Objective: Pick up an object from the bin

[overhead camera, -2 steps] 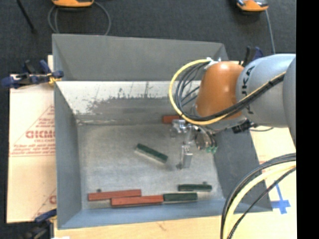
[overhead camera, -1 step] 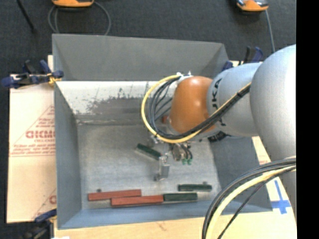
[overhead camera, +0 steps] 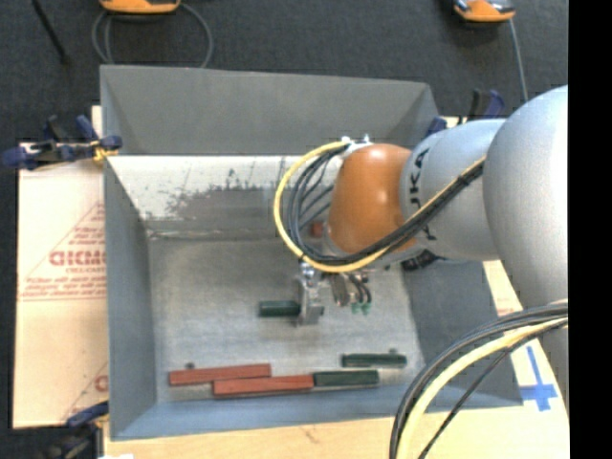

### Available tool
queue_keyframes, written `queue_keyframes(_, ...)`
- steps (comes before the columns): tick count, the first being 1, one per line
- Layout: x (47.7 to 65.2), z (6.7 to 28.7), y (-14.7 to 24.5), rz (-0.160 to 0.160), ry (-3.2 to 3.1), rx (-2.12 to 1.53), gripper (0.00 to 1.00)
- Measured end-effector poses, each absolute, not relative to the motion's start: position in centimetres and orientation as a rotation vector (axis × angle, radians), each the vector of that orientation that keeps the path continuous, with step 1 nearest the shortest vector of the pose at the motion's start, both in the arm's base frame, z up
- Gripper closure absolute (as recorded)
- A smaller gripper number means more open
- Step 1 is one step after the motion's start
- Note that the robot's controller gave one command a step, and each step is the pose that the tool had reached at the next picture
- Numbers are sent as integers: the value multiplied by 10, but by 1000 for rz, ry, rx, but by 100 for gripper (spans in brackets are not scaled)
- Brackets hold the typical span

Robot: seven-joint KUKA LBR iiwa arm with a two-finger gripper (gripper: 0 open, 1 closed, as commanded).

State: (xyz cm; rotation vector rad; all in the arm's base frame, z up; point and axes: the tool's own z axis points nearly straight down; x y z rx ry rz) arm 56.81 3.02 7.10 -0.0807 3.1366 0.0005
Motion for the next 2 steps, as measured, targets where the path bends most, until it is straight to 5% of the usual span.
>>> queue_keyframes(2,609,298,10,-5,2901,-1184,100)
